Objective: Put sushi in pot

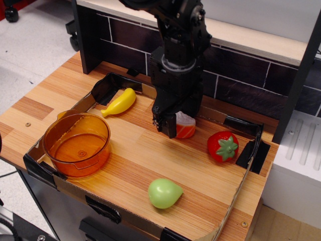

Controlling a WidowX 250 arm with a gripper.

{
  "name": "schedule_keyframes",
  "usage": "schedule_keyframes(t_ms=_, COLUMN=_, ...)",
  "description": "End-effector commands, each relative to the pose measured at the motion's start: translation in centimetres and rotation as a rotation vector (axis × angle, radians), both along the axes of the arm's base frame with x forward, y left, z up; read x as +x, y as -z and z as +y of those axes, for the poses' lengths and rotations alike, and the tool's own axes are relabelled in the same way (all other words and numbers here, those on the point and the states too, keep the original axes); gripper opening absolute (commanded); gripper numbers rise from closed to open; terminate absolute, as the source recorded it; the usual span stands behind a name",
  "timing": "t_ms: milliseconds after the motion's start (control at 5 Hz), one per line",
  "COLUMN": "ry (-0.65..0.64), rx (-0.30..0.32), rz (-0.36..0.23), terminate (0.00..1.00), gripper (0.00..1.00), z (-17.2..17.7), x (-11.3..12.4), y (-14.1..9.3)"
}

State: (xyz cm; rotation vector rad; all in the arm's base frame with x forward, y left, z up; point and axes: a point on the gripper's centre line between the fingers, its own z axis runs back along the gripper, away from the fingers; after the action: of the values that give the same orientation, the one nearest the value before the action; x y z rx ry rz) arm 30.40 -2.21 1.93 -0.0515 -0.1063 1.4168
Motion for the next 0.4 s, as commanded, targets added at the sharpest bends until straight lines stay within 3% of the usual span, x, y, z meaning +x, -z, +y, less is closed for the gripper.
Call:
schedule_keyframes(t_ms=0, ry=0.032, rx=0.009, rz=-0.008, terminate=0.00, gripper=0.00, z=0.69, x=1.16, y=-0.47)
schedule_keyframes(t_ms=200, ry=0.035, rx=0.012, rz=-0.013, terminate=0.00, gripper=0.00, z=0.88, x=0.96, y=-0.58)
